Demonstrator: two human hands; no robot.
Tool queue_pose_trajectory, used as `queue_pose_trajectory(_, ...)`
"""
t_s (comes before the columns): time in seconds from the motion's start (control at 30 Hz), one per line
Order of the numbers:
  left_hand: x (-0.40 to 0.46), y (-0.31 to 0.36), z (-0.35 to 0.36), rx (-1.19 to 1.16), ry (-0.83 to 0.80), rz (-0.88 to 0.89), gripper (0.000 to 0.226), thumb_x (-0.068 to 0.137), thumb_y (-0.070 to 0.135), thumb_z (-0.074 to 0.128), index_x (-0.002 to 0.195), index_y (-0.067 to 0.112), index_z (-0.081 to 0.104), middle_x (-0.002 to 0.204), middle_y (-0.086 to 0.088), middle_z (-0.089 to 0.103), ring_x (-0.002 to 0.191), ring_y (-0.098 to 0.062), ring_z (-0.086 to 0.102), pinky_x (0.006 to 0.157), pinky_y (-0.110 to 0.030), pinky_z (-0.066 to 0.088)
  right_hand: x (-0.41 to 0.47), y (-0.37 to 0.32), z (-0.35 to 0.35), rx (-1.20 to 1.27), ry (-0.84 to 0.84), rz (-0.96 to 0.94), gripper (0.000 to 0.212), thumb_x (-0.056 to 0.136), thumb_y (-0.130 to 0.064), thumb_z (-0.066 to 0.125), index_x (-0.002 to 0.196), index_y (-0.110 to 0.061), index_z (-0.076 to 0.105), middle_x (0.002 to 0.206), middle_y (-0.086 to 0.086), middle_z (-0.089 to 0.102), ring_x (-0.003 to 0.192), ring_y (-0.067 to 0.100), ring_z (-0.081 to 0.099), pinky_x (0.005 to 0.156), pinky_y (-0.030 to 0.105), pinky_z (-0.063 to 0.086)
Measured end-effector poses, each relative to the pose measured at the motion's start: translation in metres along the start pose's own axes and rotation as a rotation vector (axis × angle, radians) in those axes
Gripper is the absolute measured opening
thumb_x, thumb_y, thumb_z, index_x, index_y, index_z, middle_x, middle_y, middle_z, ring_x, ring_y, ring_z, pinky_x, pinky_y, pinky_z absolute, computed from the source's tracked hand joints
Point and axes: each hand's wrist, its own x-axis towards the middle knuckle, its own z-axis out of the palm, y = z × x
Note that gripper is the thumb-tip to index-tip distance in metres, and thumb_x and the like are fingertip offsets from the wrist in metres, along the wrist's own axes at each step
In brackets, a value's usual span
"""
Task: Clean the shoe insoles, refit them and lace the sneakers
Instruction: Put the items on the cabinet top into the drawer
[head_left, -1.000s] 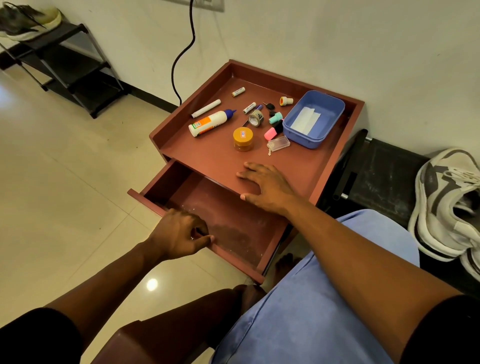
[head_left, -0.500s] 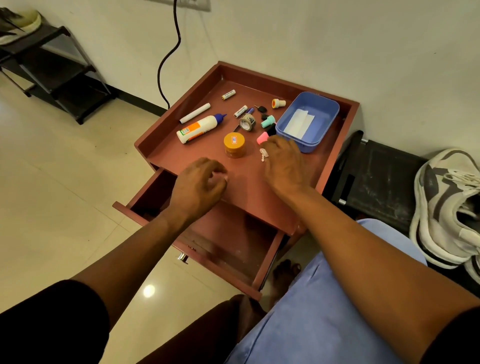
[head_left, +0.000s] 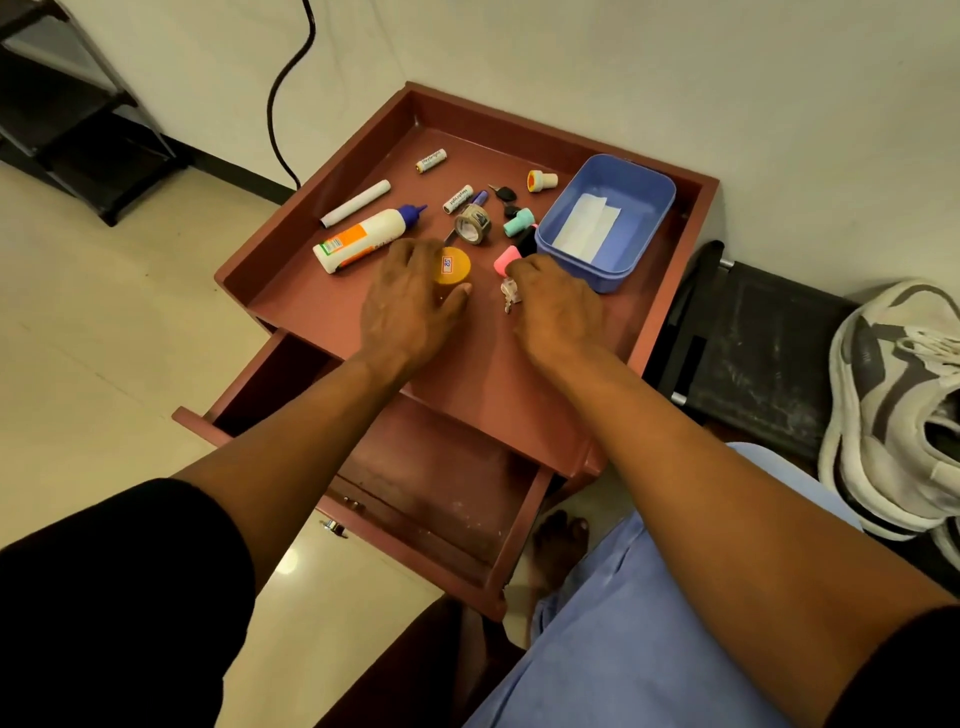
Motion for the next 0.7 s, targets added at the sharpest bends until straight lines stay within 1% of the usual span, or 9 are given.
queue_pose_trajectory(0.17,0.0,-0.007,0.009,-0.071,0.021,-0.03,0.065,0.095,0.048,0.064,0.15,0.022,0.042,0.148,-0.004,0.046,0.132,-0.023,0.049,0.103,-0.036,0.044,0.007,0.001,0.004,-0.023,0.002,0.007,0.052,0.093,-0.012,0.064,0.143,-0.017,0.048,0.134,0.01,0.058,0.112,0.033,0.062,0.08,0.04,0.053)
queue_pose_trajectory(0.23,-0.001,-0.009,0.009,-0.099,0.027,-0.02,0.064,0.093,0.049,0.067,0.148,0.023,0.045,0.145,-0.004,0.048,0.126,-0.022,0.054,0.102,-0.04,0.05,0.009,0.001,0.003,-0.032,0.007,0.008,0.051,0.094,-0.014,0.064,0.142,-0.017,0.049,0.134,0.01,0.058,0.111,0.033,0.062,0.079,0.039,0.053)
queue_pose_trajectory(0.3,-0.002,-0.01,0.006,-0.125,0.03,-0.011,0.064,0.091,0.05,0.068,0.146,0.023,0.047,0.143,-0.002,0.05,0.119,-0.021,0.058,0.097,-0.042,0.053,0.009,0.002,0.001,-0.037,0.022,0.02,0.049,0.094,-0.015,0.066,0.141,-0.017,0.05,0.134,0.009,0.058,0.112,0.032,0.062,0.079,0.038,0.052)
queue_pose_trajectory(0.4,-0.01,-0.01,-0.004,-0.145,0.037,0.019,0.064,0.091,0.051,0.069,0.144,0.021,0.05,0.141,-0.003,0.053,0.119,-0.02,0.057,0.096,-0.037,0.05,0.005,0.0,-0.005,-0.032,0.054,0.02,0.049,0.093,-0.018,0.068,0.139,-0.017,0.051,0.133,0.009,0.057,0.11,0.032,0.063,0.078,0.038,0.053)
queue_pose_trajectory(0.47,-0.022,-0.01,-0.014,-0.171,0.045,0.049,0.064,0.09,0.051,0.069,0.143,0.02,0.051,0.139,-0.002,0.054,0.113,-0.016,0.057,0.093,-0.038,0.053,0.0,-0.003,-0.009,-0.023,0.046,0.019,0.053,0.092,-0.021,0.07,0.14,-0.017,0.05,0.134,0.009,0.054,0.111,0.032,0.063,0.08,0.038,0.054)
queue_pose_trajectory(0.53,-0.04,-0.014,-0.026,-0.213,0.026,0.074,0.064,0.089,0.052,0.069,0.143,0.021,0.051,0.138,0.0,0.054,0.107,-0.01,0.056,0.086,-0.038,0.056,-0.007,-0.009,-0.015,-0.008,0.011,0.036,0.055,0.091,-0.023,0.071,0.142,-0.018,0.05,0.136,0.01,0.051,0.114,0.031,0.061,0.085,0.038,0.055)
queue_pose_trajectory(0.6,-0.063,-0.021,-0.041,-0.251,-0.009,0.087,0.067,0.087,0.054,0.068,0.144,0.023,0.05,0.139,0.003,0.053,0.109,-0.007,0.056,0.081,-0.035,0.058,-0.015,-0.018,-0.027,0.0,-0.063,0.044,0.052,0.09,-0.025,0.071,0.138,-0.018,0.053,0.133,0.009,0.052,0.114,0.029,0.06,0.086,0.039,0.056)
queue_pose_trajectory(0.63,-0.076,-0.026,-0.048,-0.269,-0.02,0.092,0.069,0.086,0.057,0.066,0.144,0.023,0.051,0.139,0.004,0.054,0.11,-0.007,0.057,0.081,-0.033,0.058,-0.021,-0.022,-0.035,0.006,-0.106,0.034,0.048,0.088,-0.027,0.072,0.133,-0.018,0.057,0.127,0.008,0.055,0.11,0.027,0.061,0.084,0.038,0.057)
queue_pose_trajectory(0.7,-0.1,-0.038,-0.062,-0.293,-0.05,0.106,0.072,0.082,0.06,0.066,0.143,0.022,0.054,0.138,0.005,0.056,0.114,-0.01,0.058,0.085,-0.032,0.057,-0.034,-0.03,-0.048,0.035,-0.201,-0.002,0.036,0.085,-0.031,0.072,0.118,-0.022,0.063,0.113,0.002,0.063,0.098,0.022,0.061,0.077,0.035,0.056)
